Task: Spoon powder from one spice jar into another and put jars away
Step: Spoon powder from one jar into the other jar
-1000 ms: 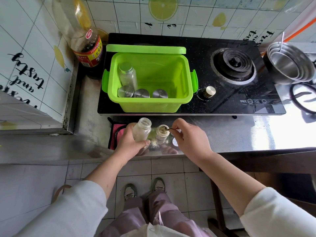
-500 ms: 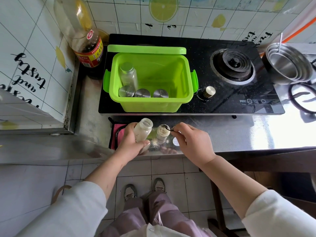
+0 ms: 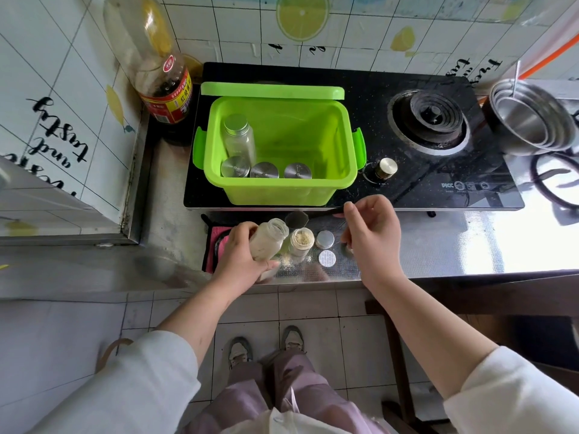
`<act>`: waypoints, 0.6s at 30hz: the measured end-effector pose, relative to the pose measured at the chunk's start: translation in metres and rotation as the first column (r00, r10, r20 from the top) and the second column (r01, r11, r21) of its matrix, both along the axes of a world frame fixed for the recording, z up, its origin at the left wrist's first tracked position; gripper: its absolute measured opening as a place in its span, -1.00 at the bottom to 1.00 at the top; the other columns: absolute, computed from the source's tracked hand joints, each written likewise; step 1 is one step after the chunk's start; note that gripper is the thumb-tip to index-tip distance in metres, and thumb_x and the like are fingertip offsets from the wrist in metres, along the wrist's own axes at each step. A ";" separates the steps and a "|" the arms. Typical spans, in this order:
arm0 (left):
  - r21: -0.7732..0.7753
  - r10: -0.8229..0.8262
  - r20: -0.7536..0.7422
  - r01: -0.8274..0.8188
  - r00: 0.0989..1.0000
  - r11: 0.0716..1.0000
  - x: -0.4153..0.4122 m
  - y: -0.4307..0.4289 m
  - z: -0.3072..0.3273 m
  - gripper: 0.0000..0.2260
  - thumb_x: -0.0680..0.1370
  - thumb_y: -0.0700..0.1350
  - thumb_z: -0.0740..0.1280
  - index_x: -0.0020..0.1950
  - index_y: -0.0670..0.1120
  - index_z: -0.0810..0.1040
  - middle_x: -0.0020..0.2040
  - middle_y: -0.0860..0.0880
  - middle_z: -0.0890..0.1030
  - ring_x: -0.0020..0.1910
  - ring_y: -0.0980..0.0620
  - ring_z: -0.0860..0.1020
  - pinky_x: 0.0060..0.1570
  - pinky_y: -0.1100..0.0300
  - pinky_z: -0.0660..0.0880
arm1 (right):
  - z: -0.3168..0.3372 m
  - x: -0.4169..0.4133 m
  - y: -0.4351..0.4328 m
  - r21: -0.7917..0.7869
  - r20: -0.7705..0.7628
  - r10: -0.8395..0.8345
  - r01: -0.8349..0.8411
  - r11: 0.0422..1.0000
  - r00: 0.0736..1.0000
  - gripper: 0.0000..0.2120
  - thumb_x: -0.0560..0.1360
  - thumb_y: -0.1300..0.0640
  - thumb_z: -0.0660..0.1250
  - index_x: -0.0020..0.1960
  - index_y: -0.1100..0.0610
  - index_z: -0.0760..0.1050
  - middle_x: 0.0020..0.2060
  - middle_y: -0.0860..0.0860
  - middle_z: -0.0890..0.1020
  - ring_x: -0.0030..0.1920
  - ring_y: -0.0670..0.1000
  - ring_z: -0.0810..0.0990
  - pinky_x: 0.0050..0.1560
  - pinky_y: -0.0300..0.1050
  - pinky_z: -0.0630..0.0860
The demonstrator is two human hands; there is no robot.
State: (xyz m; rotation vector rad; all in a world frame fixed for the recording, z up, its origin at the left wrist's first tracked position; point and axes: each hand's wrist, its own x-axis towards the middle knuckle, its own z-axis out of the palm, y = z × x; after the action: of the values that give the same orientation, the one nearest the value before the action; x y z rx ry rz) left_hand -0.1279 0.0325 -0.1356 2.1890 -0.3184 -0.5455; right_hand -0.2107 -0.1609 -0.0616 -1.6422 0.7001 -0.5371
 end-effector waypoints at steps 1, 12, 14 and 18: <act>0.003 -0.008 0.003 0.008 1.000 1.000 0.000 0.000 0.001 -0.37 0.30 -0.12 0.59 0.26 -0.06 0.35 0.15 0.04 0.39 0.11 0.04 0.38 0.05 0.13 0.39 | -0.001 0.000 0.002 0.007 -0.013 0.021 -0.021 1.000 1.000 -0.80 0.54 0.18 0.33 -0.21 0.09 0.37 -0.43 -0.06 0.55 -0.51 0.00 0.48 -0.45 -0.19 0.37; 0.007 -0.155 0.001 0.155 0.988 0.988 -0.001 -0.005 0.004 -0.38 0.40 -0.20 0.52 0.37 -0.18 0.32 0.18 0.02 0.24 0.16 0.15 0.23 0.10 0.46 0.12 | -0.015 0.004 0.021 -0.039 -0.159 0.214 -0.222 0.974 0.964 -0.83 0.53 0.22 0.35 -0.19 0.16 0.39 -0.38 0.06 0.56 -0.47 -0.01 0.52 -0.50 -0.30 0.38; 0.012 -0.183 -0.003 0.183 0.983 0.983 -0.001 -0.004 0.004 -0.38 0.44 -0.22 0.48 0.41 -0.18 0.26 0.23 0.00 0.22 0.20 0.16 0.20 0.14 0.49 0.07 | -0.017 0.006 0.022 0.019 -0.173 0.206 -0.206 0.978 0.963 -0.82 0.52 0.23 0.36 -0.19 0.20 0.39 -0.41 0.05 0.55 -0.51 -0.04 0.51 -0.51 -0.26 0.37; -0.030 -0.168 -0.033 0.167 0.985 0.985 0.000 -0.003 0.004 -0.41 0.44 -0.24 0.48 0.38 -0.11 0.29 0.27 0.00 0.31 0.20 0.11 0.30 0.17 0.33 0.26 | -0.021 0.011 0.022 0.211 -0.191 0.207 -0.166 0.963 0.959 -0.82 0.52 0.23 0.35 -0.19 0.21 0.38 -0.44 0.01 0.57 -0.55 -0.02 0.48 -0.50 -0.22 0.32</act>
State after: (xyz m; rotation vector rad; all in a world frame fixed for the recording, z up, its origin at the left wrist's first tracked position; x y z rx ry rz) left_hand -0.1276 0.0295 -0.1319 2.1352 -0.4916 -0.6683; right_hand -0.1994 -0.1393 -0.0827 -1.5748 0.7187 -0.1524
